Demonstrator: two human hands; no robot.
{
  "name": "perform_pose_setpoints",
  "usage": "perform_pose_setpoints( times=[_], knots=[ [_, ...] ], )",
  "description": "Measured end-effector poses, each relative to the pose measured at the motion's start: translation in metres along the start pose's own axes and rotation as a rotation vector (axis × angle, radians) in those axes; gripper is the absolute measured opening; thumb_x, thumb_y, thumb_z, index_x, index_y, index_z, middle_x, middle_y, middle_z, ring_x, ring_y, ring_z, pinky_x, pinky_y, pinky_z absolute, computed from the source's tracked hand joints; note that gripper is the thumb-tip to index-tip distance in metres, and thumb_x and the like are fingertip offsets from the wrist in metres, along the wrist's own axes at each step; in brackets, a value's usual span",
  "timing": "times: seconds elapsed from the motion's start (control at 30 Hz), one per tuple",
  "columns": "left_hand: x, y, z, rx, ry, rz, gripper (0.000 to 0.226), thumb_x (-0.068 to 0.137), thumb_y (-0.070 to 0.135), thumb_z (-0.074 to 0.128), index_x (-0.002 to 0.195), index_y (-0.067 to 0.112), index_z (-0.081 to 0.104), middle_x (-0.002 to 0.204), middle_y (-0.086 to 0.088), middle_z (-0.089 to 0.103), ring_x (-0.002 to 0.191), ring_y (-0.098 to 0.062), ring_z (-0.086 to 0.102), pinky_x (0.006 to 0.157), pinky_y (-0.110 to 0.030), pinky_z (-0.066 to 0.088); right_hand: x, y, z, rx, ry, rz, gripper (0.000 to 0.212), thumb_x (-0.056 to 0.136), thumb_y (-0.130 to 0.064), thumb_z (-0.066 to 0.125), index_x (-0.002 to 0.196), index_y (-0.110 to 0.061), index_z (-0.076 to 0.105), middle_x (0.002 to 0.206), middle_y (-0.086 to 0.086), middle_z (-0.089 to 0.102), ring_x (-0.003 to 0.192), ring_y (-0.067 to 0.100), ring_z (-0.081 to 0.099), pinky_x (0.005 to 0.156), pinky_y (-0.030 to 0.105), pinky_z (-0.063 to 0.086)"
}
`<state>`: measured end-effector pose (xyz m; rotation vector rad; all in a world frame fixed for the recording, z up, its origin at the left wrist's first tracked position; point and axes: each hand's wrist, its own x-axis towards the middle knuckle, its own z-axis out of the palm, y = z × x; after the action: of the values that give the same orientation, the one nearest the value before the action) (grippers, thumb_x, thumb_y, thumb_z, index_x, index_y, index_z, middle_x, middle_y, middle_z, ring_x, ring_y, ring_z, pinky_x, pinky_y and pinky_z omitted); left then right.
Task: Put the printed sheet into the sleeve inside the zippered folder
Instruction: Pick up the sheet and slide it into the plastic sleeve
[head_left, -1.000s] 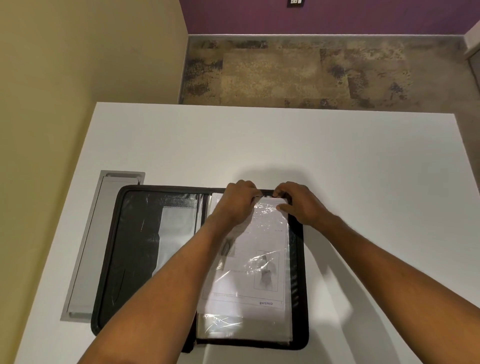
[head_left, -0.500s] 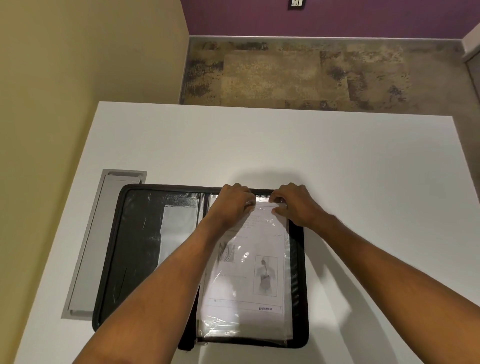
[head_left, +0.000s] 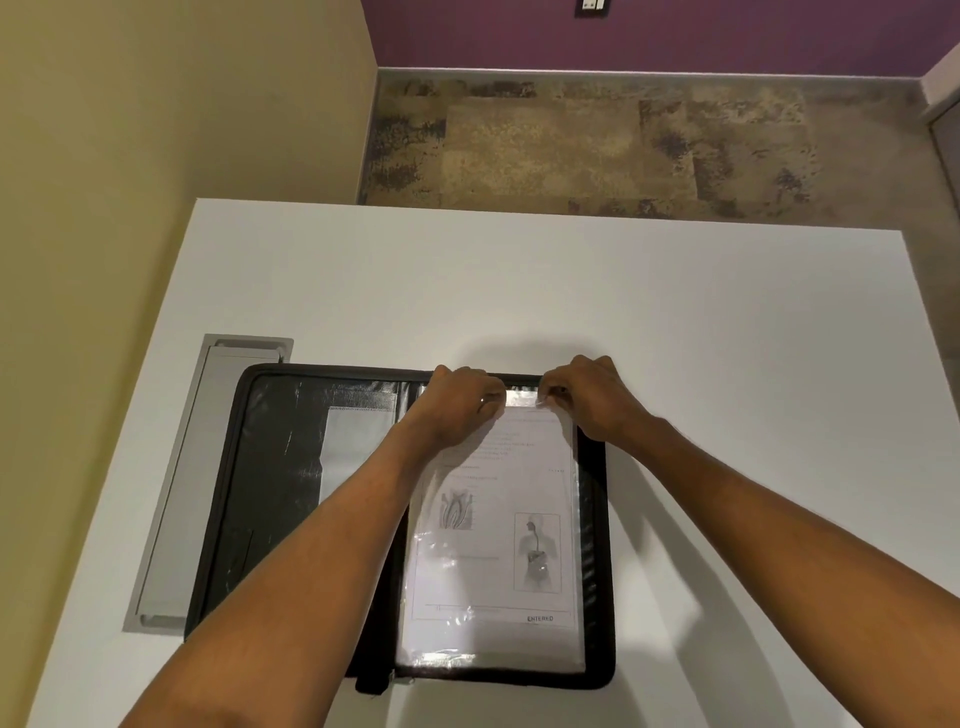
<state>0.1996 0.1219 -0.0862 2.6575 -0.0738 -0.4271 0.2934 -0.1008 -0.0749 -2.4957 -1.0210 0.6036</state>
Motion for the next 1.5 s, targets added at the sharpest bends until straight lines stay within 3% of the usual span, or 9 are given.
perform_pose_setpoints(
  times=[0.23, 0.37, 0.47, 0.7, 0.83, 0.97, 1.13, 1.23, 1.5],
  knots=[
    [0.000, -0.009, -0.018, 0.061, -0.057, -0.007, 0.018, 0.100, 0.023, 0.049, 0.083, 0.025, 0.057, 0.077, 0.010, 0.060, 0.070, -0.020, 0.053, 0.075, -0.034, 0.033, 0.001, -0.003, 0.007, -0.011, -0.127, 0.060, 0.018, 0.097, -0.004, 0.050, 0.091, -0.017, 0.061, 0.089, -0.002, 0.074, 0.092, 0.025, 0.068, 0.101, 0.037, 0.047],
    [-0.002, -0.015, -0.022, 0.044, -0.034, -0.007, 0.017, 0.101, 0.026, 0.053, 0.094, 0.023, 0.068, 0.071, 0.014, 0.059, 0.068, -0.019, 0.055, 0.069, -0.030, 0.036, 0.001, -0.002, 0.008, -0.029, -0.135, 0.079, 0.025, 0.090, 0.000, 0.046, 0.088, -0.022, 0.057, 0.074, -0.009, 0.060, 0.080, 0.024, 0.054, 0.094, 0.039, 0.042],
    [-0.004, -0.017, -0.023, 0.009, -0.055, -0.012, 0.019, 0.102, 0.030, 0.054, 0.096, 0.024, 0.070, 0.062, 0.021, 0.055, 0.066, -0.014, 0.057, 0.062, -0.027, 0.038, 0.001, -0.003, 0.010, -0.003, -0.170, 0.102, 0.030, 0.084, 0.002, 0.038, 0.086, -0.023, 0.055, 0.083, -0.009, 0.067, 0.092, 0.024, 0.059, 0.098, 0.041, 0.038],
    [-0.008, -0.018, -0.030, 0.040, -0.097, 0.025, 0.013, 0.099, 0.029, 0.060, 0.090, 0.023, 0.065, 0.079, 0.009, 0.072, 0.072, -0.017, 0.064, 0.071, -0.032, 0.049, 0.002, -0.004, 0.010, -0.025, -0.168, 0.068, 0.017, 0.097, -0.008, 0.046, 0.093, -0.020, 0.058, 0.085, -0.004, 0.071, 0.083, 0.021, 0.059, 0.088, 0.034, 0.023],
    [-0.007, -0.018, -0.027, 0.000, -0.056, 0.007, 0.014, 0.104, 0.035, 0.056, 0.098, 0.027, 0.066, 0.067, 0.014, 0.062, 0.059, -0.008, 0.056, 0.060, -0.023, 0.037, -0.002, -0.011, 0.001, -0.093, -0.158, 0.085, 0.038, 0.076, 0.006, 0.037, 0.089, -0.022, 0.060, 0.087, -0.004, 0.072, 0.087, 0.022, 0.059, 0.095, 0.037, 0.030],
    [-0.006, -0.020, -0.021, -0.002, -0.025, -0.024, 0.006, 0.098, 0.032, 0.065, 0.096, 0.027, 0.065, 0.072, 0.015, 0.060, 0.069, -0.016, 0.061, 0.066, -0.028, 0.040, -0.007, -0.011, -0.005, -0.121, -0.161, 0.181, 0.051, 0.062, -0.004, 0.022, 0.090, -0.023, 0.060, 0.094, 0.000, 0.070, 0.100, 0.028, 0.055, 0.099, 0.042, 0.041],
    [-0.010, -0.019, -0.017, -0.058, 0.141, -0.066, 0.017, 0.092, 0.029, 0.072, 0.108, 0.028, 0.069, 0.098, 0.010, 0.073, 0.091, -0.015, 0.066, 0.081, -0.037, 0.051, -0.012, -0.011, 0.002, 0.008, -0.099, 0.350, 0.021, 0.088, -0.004, 0.055, 0.087, -0.023, 0.065, 0.093, -0.006, 0.075, 0.099, 0.025, 0.065, 0.098, 0.040, 0.044],
    [-0.025, -0.016, -0.015, -0.142, 0.250, -0.095, 0.020, 0.095, 0.027, 0.068, 0.114, 0.024, 0.070, 0.107, 0.007, 0.070, 0.100, -0.017, 0.062, 0.087, -0.041, 0.050, -0.014, -0.010, 0.002, 0.307, -0.027, 0.480, 0.007, 0.087, -0.013, 0.070, 0.084, -0.011, 0.076, 0.093, 0.003, 0.079, 0.092, 0.024, 0.073, 0.089, 0.041, 0.058],
    [-0.104, -0.054, -0.016, -0.120, 0.376, -0.207, 0.017, 0.096, 0.022, 0.069, 0.112, 0.020, 0.074, 0.116, 0.003, 0.073, 0.110, -0.015, 0.061, 0.097, -0.033, 0.048, -0.022, -0.009, 0.003, 0.266, 0.192, 0.631, 0.009, 0.089, -0.006, 0.065, 0.091, -0.013, 0.070, 0.097, 0.003, 0.071, 0.089, 0.029, 0.068, 0.080, 0.040, 0.056]
  ],
)
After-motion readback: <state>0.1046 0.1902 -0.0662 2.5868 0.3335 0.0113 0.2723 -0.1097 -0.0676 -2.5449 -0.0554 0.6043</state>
